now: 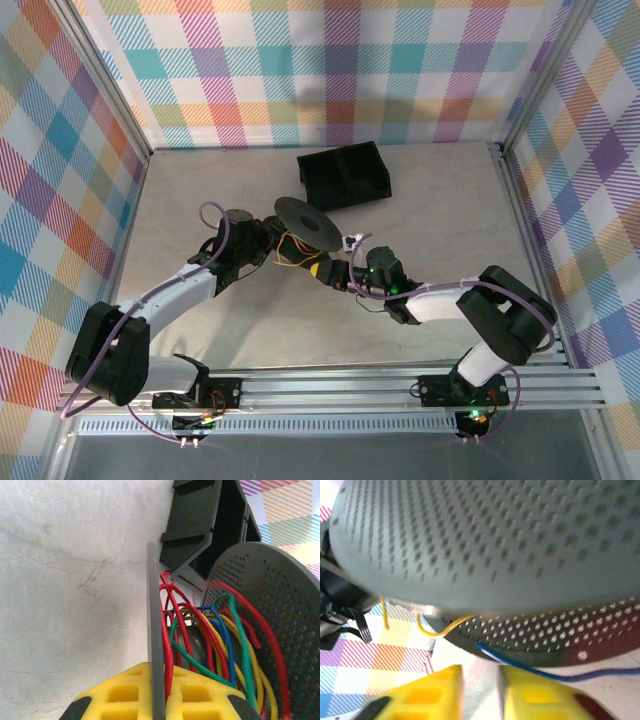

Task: Wrap the cables

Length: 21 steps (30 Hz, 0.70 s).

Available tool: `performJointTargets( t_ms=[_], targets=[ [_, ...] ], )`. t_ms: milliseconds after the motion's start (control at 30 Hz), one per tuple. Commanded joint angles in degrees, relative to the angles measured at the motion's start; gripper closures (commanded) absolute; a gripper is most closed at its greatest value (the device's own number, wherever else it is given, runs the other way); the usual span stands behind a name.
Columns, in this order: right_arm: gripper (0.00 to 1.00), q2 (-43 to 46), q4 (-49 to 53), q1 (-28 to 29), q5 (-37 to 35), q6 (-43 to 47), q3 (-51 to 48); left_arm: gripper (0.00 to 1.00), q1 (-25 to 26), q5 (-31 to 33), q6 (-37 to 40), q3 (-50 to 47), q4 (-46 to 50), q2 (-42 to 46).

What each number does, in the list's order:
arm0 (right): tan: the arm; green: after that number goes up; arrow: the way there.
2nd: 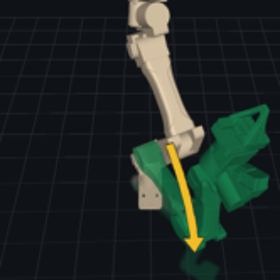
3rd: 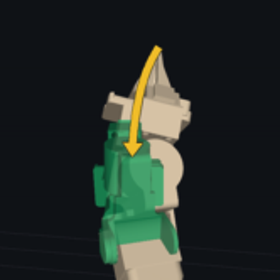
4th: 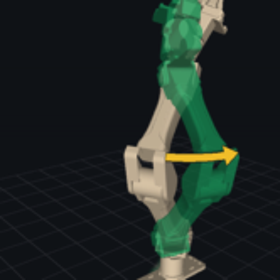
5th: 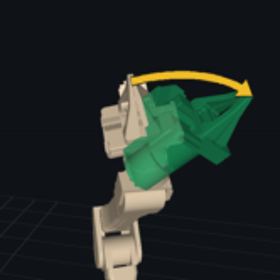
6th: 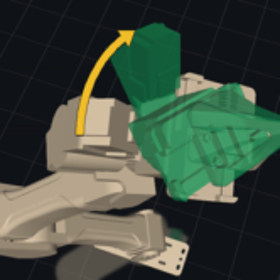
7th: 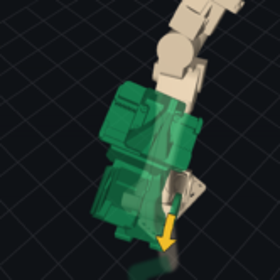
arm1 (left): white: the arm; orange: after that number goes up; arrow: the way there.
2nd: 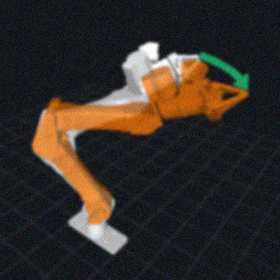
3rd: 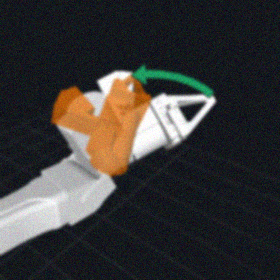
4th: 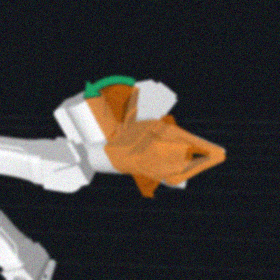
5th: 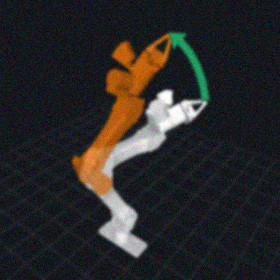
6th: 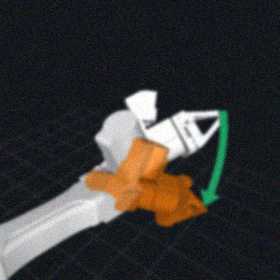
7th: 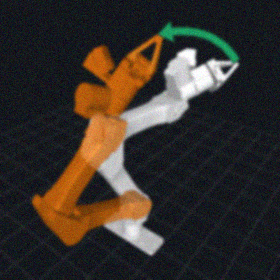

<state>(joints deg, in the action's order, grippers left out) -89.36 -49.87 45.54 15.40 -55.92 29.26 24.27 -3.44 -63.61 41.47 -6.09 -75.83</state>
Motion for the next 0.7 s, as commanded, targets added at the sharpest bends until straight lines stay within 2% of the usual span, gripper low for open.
performJointTargets(
  t_ms=[0, 200, 367, 467, 533, 667],
  targets=[
    [0.59, 5.8, 12.6, 1.0, -3.4, 8.6, 1.4, 1.00, 0.3, 0.8, 0.5, 1.6, -5.2, -1.2],
    [0.23, 20.3, 36.4, 1.2, -8.1, 21.1, -2.0, 1.00, 0.2, -0.8, 3.1, 0.7, -8.2, -8.7],
    [0.04, 33.7, 50.9, 1.2, -16.5, 23.2, -3.6, 1.00, 0.9, -2.6, 4.5, -0.1, -12.4, -14.4],
    [0.00, 39.3, 57.8, 1.2, -23.8, 22.9, -3.2, 1.00, 1.7, -2.1, 5.5, 0.6, -10.5, -16.6],
    [0.01, 41.7, 60.6, 1.1, -27.4, 22.7, -2.8, 0.92, 2.2, -0.7, 6.4, 1.8, -6.8, -17.2],
    [0.01, 42.2, 64.7, 0.8, -31.7, 22.9, -0.9, 0.64, 2.8, 2.8, 9.3, 5.2, 5.1, -16.6]
  ],
)
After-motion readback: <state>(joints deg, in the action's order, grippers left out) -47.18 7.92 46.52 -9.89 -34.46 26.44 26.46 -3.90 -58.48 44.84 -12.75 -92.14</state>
